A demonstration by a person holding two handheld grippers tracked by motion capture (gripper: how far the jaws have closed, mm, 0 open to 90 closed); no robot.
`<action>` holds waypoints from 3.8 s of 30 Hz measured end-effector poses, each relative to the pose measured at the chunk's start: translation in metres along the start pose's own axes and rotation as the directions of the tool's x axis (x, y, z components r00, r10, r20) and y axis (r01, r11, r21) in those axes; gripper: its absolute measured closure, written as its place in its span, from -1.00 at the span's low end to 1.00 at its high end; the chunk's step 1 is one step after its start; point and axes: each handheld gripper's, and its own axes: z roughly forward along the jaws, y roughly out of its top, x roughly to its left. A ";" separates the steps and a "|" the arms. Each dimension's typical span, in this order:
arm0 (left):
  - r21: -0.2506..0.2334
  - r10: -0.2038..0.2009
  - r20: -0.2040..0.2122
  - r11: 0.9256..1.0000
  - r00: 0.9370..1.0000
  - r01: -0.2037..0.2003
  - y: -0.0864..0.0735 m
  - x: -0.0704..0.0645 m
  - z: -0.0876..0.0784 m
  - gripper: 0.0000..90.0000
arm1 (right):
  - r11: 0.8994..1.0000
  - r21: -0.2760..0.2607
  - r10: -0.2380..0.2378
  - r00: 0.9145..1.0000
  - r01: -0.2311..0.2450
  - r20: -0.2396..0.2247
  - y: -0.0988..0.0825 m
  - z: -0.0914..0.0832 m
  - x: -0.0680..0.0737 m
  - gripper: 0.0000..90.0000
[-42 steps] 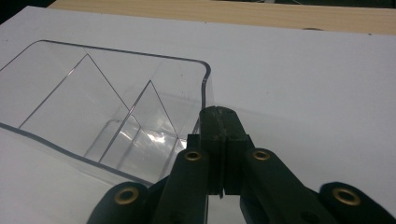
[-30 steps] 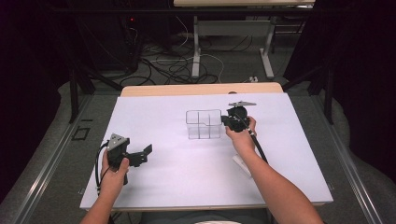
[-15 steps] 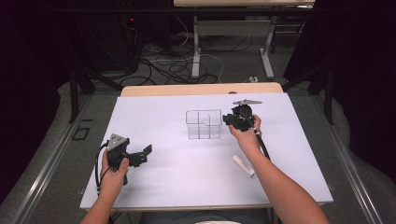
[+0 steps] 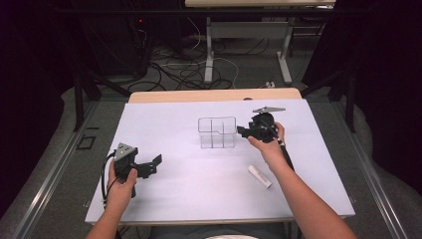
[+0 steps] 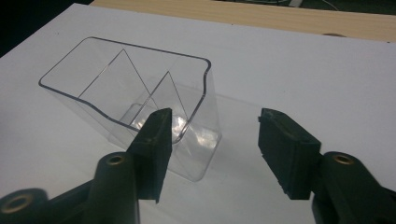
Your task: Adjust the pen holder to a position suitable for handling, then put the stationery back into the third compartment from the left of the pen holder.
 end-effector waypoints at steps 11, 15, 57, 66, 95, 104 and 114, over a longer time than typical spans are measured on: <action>-0.001 -0.002 -0.004 1.000 1.000 0.002 0.000 0.002 0.001 -0.99 | 0.997 0.049 -0.050 0.999 0.051 -0.021 -0.006 -0.017 0.003 -0.47; 0.003 -0.005 -0.004 1.000 1.000 0.005 0.000 0.002 0.000 -0.99 | 0.996 0.074 -0.047 0.998 0.050 -0.034 -0.007 -0.022 0.004 -0.54; 0.001 0.020 0.007 1.000 1.000 -0.020 0.003 -0.003 -0.003 -0.99 | 0.949 0.294 -0.126 0.992 0.117 0.010 -0.059 -0.050 -0.001 -0.66; 0.007 0.019 0.002 1.000 1.000 -0.019 0.001 -0.003 -0.004 -0.99 | 0.930 0.349 -0.128 0.992 0.116 0.011 -0.059 -0.047 -0.006 -0.56; 0.021 0.018 0.006 1.000 1.000 -0.018 -0.001 -0.004 -0.003 -0.98 | 0.841 0.517 -0.136 0.987 0.162 -0.088 -0.082 -0.028 0.008 0.21; 0.026 0.030 0.008 0.999 1.000 -0.030 -0.001 -0.004 -0.003 -0.98 | 0.809 0.563 -0.137 0.986 0.165 -0.093 -0.083 -0.028 0.010 0.39; 0.022 0.022 0.007 1.000 1.000 -0.022 -0.001 -0.004 -0.003 -0.98 | 0.797 0.578 -0.149 0.984 0.176 -0.095 -0.084 -0.029 0.008 0.52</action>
